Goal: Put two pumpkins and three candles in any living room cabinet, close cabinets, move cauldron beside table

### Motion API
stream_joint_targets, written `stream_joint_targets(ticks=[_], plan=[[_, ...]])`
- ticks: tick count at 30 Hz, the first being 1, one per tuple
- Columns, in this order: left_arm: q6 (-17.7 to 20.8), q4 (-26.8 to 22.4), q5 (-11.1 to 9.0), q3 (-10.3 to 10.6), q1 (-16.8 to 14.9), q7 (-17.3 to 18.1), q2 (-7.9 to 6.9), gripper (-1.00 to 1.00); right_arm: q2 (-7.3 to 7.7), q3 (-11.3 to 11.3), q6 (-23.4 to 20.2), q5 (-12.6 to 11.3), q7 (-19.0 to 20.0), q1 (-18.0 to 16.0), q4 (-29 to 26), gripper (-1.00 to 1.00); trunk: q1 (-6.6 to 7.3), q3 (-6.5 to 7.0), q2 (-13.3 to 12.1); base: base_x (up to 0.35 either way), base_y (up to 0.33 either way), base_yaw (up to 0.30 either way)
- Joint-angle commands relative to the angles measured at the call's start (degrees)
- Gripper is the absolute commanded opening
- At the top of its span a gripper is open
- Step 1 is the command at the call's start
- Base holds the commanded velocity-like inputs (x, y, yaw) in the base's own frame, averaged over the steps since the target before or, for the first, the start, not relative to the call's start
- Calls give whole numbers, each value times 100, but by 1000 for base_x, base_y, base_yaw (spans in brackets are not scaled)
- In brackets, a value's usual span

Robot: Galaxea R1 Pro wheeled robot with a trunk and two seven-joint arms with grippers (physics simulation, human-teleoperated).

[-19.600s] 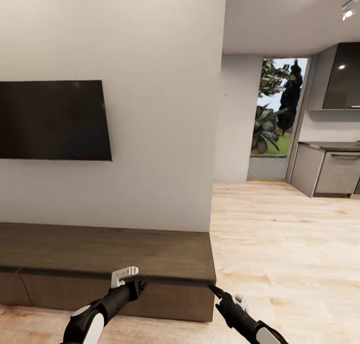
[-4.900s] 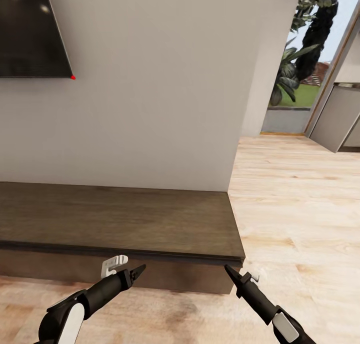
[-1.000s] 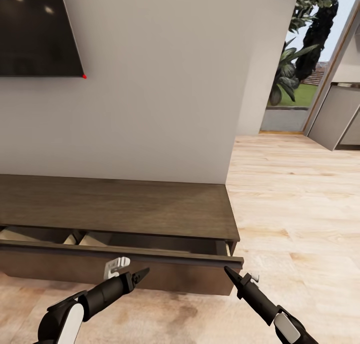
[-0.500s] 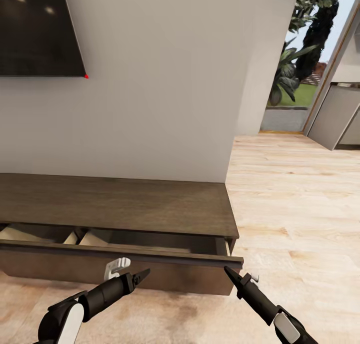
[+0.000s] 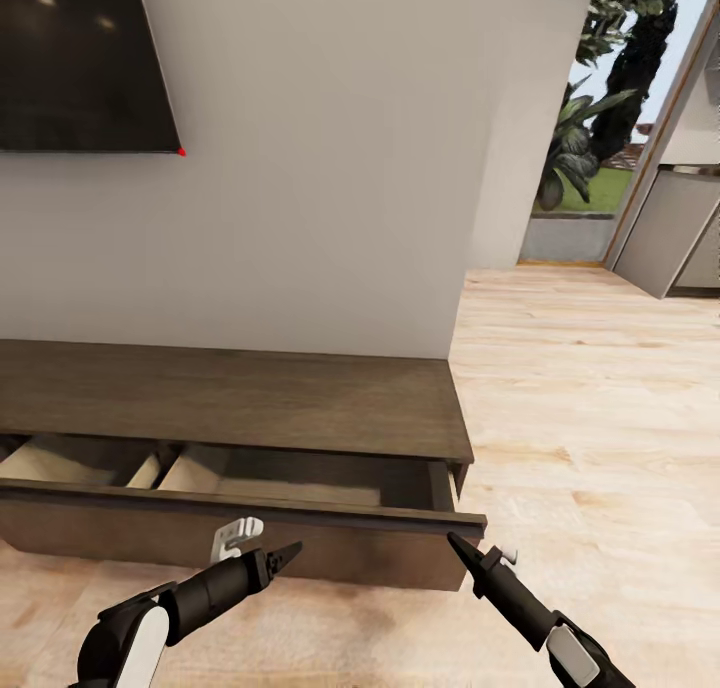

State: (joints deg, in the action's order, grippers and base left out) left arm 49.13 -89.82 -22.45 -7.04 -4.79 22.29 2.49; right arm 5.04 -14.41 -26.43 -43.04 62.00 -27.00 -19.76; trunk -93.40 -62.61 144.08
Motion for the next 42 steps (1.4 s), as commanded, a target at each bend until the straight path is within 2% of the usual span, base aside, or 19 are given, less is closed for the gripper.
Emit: stream_joint_targets(ticks=[1, 42], plan=[[73, -3, 4, -18, -3, 29, 6, 100, 7, -332, -135, -179, 30, -7, -19, -100, 5, -4, 3, -168, 0, 0], [124, -9, -5, -8, 3, 29, 10, 100, 10, -332, -140, -179, 31, -7, -18, -100, 5, -4, 3, -55, 0, 0]])
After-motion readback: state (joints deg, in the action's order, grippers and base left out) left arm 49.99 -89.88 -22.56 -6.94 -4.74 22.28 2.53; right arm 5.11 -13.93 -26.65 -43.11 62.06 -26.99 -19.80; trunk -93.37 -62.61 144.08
